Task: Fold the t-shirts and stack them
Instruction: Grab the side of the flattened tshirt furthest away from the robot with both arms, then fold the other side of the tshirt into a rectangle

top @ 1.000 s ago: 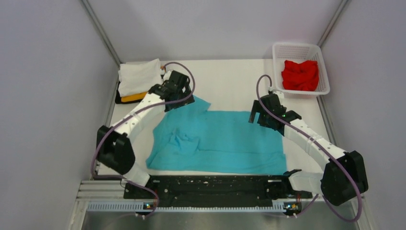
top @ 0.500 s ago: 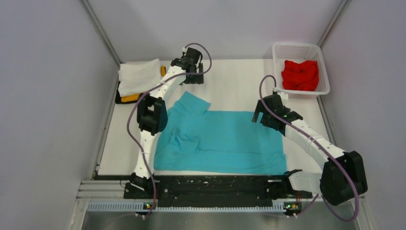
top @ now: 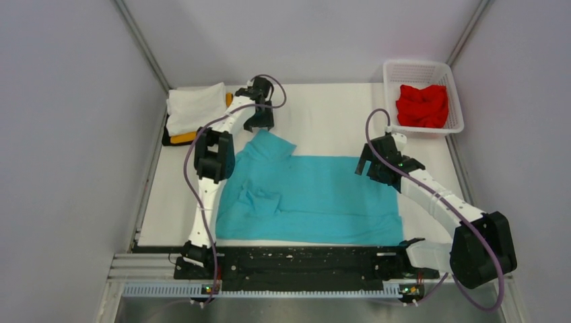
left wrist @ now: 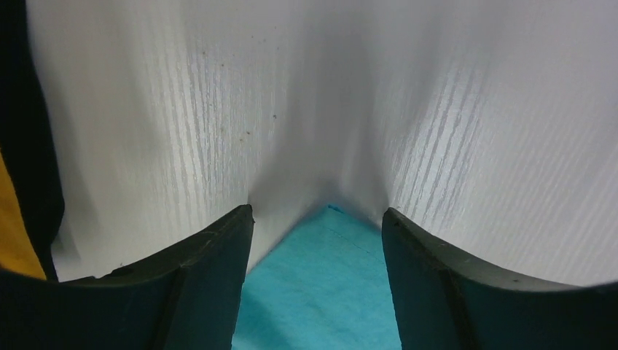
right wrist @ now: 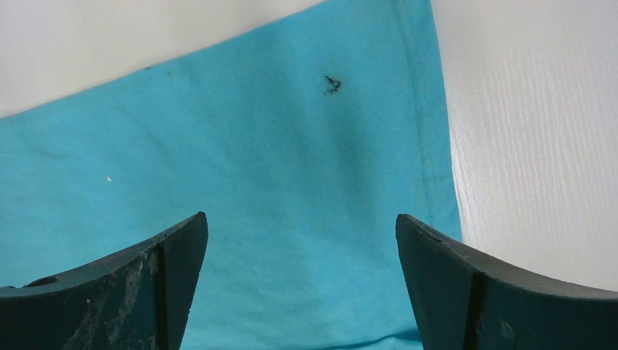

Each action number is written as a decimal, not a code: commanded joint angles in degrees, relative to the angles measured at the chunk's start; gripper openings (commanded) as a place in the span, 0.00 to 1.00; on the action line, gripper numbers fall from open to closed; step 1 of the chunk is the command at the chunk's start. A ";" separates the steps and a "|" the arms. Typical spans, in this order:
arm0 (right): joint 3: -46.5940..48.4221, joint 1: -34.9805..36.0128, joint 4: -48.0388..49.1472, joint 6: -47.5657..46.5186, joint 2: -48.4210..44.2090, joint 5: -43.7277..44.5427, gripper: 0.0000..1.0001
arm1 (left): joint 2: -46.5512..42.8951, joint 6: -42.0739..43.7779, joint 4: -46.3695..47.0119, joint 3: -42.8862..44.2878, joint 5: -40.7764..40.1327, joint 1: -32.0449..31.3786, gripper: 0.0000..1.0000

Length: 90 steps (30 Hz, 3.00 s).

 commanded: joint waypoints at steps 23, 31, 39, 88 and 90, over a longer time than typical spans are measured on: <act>0.79 -2.26 1.10 2.58 3.68 5.17 0.99 | -5.56 -1.64 1.28 -8.38 -1.96 -0.84 0.00; 8.79 -5.48 0.46 3.85 14.59 10.38 0.99 | -7.13 -2.89 2.55 -7.88 -4.36 1.71 0.00; 18.32 -6.44 3.92 3.01 27.29 17.06 0.97 | -7.29 -1.25 2.93 -7.16 -2.96 2.19 0.00; 19.57 -13.57 10.41 7.05 34.16 12.27 0.00 | -8.14 -0.57 3.07 -3.43 -2.63 3.34 0.00; 21.46 -13.57 10.50 5.67 34.36 12.90 0.00 | -7.40 -0.30 2.85 -1.13 -1.89 3.58 0.00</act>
